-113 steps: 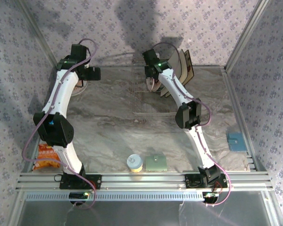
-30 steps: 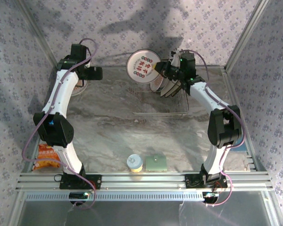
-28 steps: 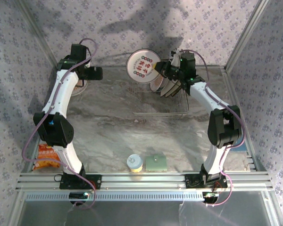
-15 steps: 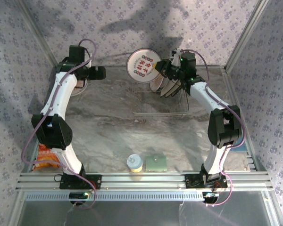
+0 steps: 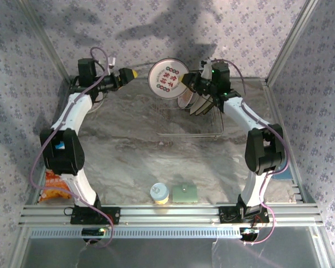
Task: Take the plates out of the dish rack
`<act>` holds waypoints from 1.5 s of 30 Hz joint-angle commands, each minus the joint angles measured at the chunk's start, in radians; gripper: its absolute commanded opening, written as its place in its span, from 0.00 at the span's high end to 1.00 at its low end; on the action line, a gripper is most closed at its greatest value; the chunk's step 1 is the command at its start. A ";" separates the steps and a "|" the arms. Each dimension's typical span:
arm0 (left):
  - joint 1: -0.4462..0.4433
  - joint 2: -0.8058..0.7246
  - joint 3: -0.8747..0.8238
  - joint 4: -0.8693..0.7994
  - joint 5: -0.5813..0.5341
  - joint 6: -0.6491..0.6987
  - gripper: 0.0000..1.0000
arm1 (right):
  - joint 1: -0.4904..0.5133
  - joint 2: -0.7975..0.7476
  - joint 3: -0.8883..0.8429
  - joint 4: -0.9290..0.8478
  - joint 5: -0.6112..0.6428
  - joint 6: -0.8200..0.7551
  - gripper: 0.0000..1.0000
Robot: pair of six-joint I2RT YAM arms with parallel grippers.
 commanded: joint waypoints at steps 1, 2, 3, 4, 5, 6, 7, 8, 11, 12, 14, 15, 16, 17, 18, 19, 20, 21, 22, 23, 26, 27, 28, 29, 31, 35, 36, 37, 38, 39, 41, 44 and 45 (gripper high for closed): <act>-0.015 0.025 -0.003 0.157 0.105 -0.090 0.01 | 0.020 0.012 0.056 0.044 -0.033 0.022 1.00; -0.021 0.031 -0.003 0.159 0.105 -0.095 0.01 | 0.024 0.017 0.062 0.046 -0.034 0.025 1.00; -0.025 0.037 -0.001 0.162 0.105 -0.095 0.01 | 0.029 0.023 0.068 0.046 -0.034 0.026 1.00; -0.028 0.041 -0.001 0.166 0.105 -0.096 0.01 | 0.033 0.028 0.075 0.046 -0.034 0.026 1.00; -0.031 0.045 -0.003 0.171 0.105 -0.102 0.02 | 0.038 0.033 0.082 0.045 -0.034 0.028 1.00; -0.033 0.048 -0.003 0.175 0.106 -0.106 0.03 | 0.042 0.039 0.088 0.045 -0.034 0.030 1.00; -0.036 0.051 -0.001 0.175 0.107 -0.107 0.04 | 0.045 0.042 0.094 0.044 -0.036 0.029 1.00; -0.038 0.053 -0.001 0.177 0.106 -0.109 0.05 | 0.048 0.048 0.101 0.043 -0.036 0.031 1.00; -0.042 0.060 0.002 0.184 0.110 -0.116 0.12 | 0.058 0.062 0.121 0.040 -0.038 0.033 1.00; -0.042 0.062 0.003 0.186 0.111 -0.120 0.15 | 0.061 0.067 0.130 0.039 -0.038 0.034 1.00; -0.044 0.067 0.005 0.198 0.113 -0.130 0.21 | 0.067 0.076 0.147 0.033 -0.039 0.033 1.00; -0.044 0.070 0.003 0.205 0.114 -0.135 0.24 | 0.070 0.082 0.154 0.031 -0.039 0.033 1.00; -0.046 0.071 0.004 0.209 0.115 -0.142 0.27 | 0.073 0.088 0.161 0.028 -0.039 0.034 1.00; -0.045 0.073 0.002 0.214 0.116 -0.145 0.29 | 0.075 0.093 0.170 0.026 -0.039 0.033 1.00; -0.047 0.075 0.002 0.216 0.115 -0.149 0.32 | 0.078 0.099 0.178 0.025 -0.039 0.035 1.00; -0.047 0.075 0.002 0.216 0.116 -0.150 0.33 | 0.080 0.104 0.186 0.023 -0.039 0.036 1.00; -0.047 0.077 0.002 0.217 0.114 -0.151 0.36 | 0.084 0.110 0.194 0.020 -0.039 0.036 1.00; -0.048 0.078 0.002 0.217 0.114 -0.153 0.39 | 0.087 0.115 0.201 0.017 -0.039 0.036 1.00; -0.046 0.079 0.002 0.217 0.115 -0.155 0.42 | 0.089 0.119 0.206 0.016 -0.041 0.036 1.00; -0.047 0.081 0.002 0.218 0.116 -0.155 0.45 | 0.091 0.125 0.214 0.013 -0.041 0.037 1.00; -0.047 0.083 0.002 0.220 0.116 -0.160 0.61 | 0.100 0.138 0.233 0.007 -0.041 0.038 1.00; -0.048 0.084 0.002 0.223 0.115 -0.161 0.66 | 0.103 0.142 0.240 0.005 -0.042 0.039 1.00; -0.047 0.084 0.002 0.224 0.114 -0.164 0.71 | 0.105 0.146 0.248 0.001 -0.042 0.039 1.00; -0.047 0.084 0.002 0.226 0.113 -0.166 0.75 | 0.108 0.150 0.256 -0.004 -0.041 0.038 1.00; -0.047 0.087 0.002 0.229 0.114 -0.171 0.79 | 0.112 0.159 0.268 -0.013 -0.043 0.035 1.00; -0.047 0.089 0.001 0.242 0.115 -0.183 0.84 | 0.116 0.175 0.290 -0.032 -0.039 0.035 1.00; -0.047 0.091 0.002 0.246 0.116 -0.187 0.85 | 0.119 0.179 0.298 -0.037 -0.039 0.034 1.00; -0.048 0.090 0.002 0.249 0.119 -0.189 0.85 | 0.120 0.182 0.302 -0.041 -0.039 0.032 1.00; -0.047 0.090 0.001 0.251 0.118 -0.190 0.87 | 0.121 0.185 0.307 -0.045 -0.039 0.032 1.00; -0.047 0.090 0.001 0.251 0.118 -0.192 0.92 | 0.122 0.187 0.311 -0.047 -0.039 0.030 1.00; -0.047 0.090 0.001 0.251 0.119 -0.192 0.98 | 0.123 0.189 0.318 -0.057 -0.038 0.026 1.00; -0.048 0.091 0.002 0.250 0.117 -0.194 1.00 | 0.124 0.193 0.332 -0.079 -0.035 0.013 1.00; -0.047 0.092 0.002 0.249 0.116 -0.194 1.00 | 0.123 0.193 0.335 -0.090 -0.031 0.006 1.00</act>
